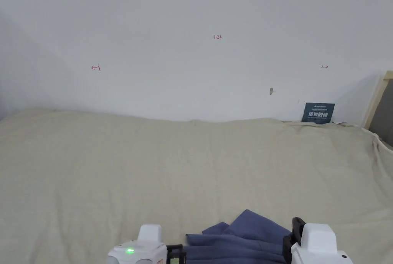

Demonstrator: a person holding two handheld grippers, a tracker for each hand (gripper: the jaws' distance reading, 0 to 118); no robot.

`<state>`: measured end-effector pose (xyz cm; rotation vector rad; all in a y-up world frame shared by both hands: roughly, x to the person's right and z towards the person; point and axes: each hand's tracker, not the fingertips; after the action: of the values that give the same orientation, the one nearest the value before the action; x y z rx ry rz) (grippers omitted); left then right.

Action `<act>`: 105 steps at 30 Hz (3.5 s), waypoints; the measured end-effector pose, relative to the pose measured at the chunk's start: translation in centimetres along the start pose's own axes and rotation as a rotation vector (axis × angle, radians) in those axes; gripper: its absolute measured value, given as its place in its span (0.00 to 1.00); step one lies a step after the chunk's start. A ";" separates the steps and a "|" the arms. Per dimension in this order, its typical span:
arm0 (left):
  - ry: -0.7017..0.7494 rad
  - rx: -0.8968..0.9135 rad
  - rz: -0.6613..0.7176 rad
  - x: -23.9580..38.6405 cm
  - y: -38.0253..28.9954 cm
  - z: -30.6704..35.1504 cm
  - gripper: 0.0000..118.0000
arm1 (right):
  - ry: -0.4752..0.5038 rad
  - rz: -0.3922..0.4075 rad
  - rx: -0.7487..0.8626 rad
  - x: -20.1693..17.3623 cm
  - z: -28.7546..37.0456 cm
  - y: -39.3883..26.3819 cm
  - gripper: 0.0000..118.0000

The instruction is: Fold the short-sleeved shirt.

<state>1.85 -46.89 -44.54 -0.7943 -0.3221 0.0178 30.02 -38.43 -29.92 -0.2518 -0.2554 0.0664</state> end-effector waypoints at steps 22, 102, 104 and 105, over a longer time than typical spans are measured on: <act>-0.020 0.089 -0.168 2.0 -1.3 2.1 0.03 | -0.034 0.012 -0.057 2.5 0.2 -2.1 0.00; 0.237 0.599 -0.009 -13.5 20.7 19.9 0.00 | 0.068 -0.053 0.078 -0.7 -8.7 19.2 0.04; 0.258 0.588 -0.019 -13.5 21.2 19.1 0.00 | 0.051 -0.043 0.081 -1.3 -9.9 19.6 0.04; 0.263 0.581 -0.025 -13.3 21.3 18.9 0.00 | 0.046 -0.038 0.084 -1.6 -10.5 19.7 0.04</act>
<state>-14.09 -20.55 -50.88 -0.2104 -0.0661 -0.0158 30.54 -22.00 -45.13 -0.1647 -0.2114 0.0335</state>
